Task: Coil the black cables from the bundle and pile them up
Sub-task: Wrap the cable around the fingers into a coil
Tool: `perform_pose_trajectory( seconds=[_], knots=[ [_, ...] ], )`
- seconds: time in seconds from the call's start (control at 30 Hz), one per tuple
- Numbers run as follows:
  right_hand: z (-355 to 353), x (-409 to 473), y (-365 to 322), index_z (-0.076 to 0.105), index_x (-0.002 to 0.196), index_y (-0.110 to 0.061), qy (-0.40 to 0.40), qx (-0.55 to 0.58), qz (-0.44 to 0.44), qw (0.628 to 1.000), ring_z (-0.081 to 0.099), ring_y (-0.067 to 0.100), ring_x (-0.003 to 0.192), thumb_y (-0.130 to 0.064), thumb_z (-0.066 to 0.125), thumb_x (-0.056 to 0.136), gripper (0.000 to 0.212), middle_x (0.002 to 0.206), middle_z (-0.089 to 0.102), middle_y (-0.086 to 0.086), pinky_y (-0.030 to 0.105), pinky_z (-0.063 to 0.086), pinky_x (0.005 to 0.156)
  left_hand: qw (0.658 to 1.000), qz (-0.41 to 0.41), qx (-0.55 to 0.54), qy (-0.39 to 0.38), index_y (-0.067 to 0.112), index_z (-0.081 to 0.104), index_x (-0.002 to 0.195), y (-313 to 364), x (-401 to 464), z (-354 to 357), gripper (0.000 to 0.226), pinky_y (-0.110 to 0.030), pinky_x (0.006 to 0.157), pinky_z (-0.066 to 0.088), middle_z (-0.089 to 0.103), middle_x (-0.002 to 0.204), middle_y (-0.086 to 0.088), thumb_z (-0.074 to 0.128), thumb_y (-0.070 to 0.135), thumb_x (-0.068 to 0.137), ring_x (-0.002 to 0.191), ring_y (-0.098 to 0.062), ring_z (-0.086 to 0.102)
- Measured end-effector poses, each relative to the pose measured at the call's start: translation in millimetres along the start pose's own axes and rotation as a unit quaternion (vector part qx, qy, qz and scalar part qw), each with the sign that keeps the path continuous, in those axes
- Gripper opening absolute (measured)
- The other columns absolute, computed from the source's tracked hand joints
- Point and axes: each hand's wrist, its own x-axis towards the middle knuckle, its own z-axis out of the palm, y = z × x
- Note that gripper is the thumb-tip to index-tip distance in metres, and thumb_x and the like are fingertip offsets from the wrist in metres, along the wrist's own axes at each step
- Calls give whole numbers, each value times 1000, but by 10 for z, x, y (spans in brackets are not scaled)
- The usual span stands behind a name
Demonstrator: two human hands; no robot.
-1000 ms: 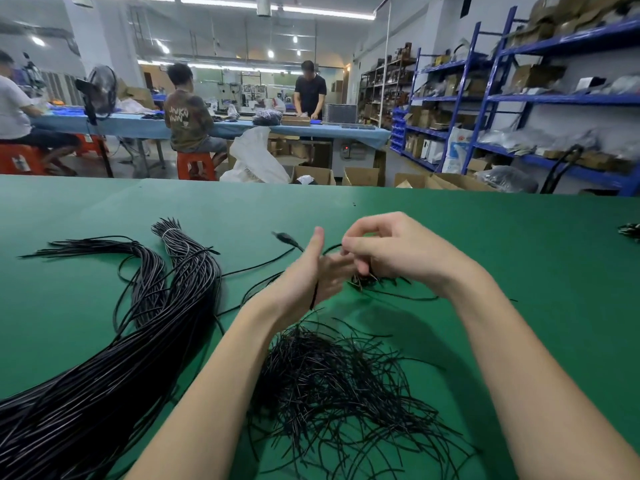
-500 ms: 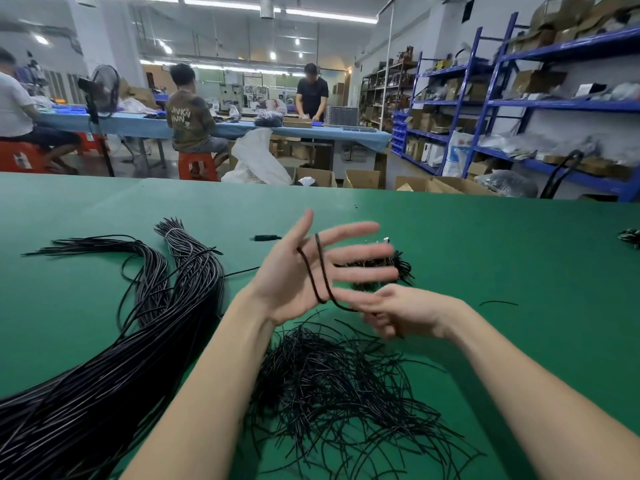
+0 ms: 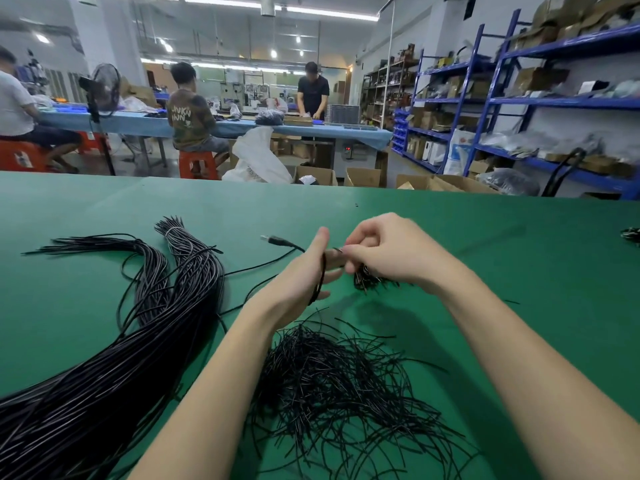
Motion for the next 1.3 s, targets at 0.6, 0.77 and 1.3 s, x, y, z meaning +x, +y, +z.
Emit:
perform_pose_trajectory(
  seconds=[0.6, 0.77, 1.3],
  knots=[
    [-40, -75, 602, 74, 70, -22, -351, 112, 109, 923, 38, 6, 52, -10, 64, 95, 30, 62, 53, -7, 20, 27, 51, 921, -25, -138, -364, -7, 50, 139, 152, -222, -75, 82, -51, 102, 50, 55, 140, -27, 19, 60, 103, 122, -48, 57],
    [-282, 113, 272, 78, 80, -12, -236, -33, 109, 965, 35, 14, 52, -14, 68, 91, 15, 59, 48, 0, 25, 26, 48, 960, -133, -3, -245, 3, 56, 133, 91, -196, 53, 73, -40, 101, 49, 64, 133, -15, 25, 60, 101, 121, -33, 62],
    [357, -220, 233, 76, 67, -35, 104, 122, 69, 985, 69, 4, 68, -27, 81, 82, 18, 64, 71, -21, 33, 61, 81, 978, -21, -202, 42, -11, 66, 114, 127, -77, 173, 32, -27, 69, 59, 69, 94, -19, 56, 17, 101, 78, -23, 61]
  ],
)
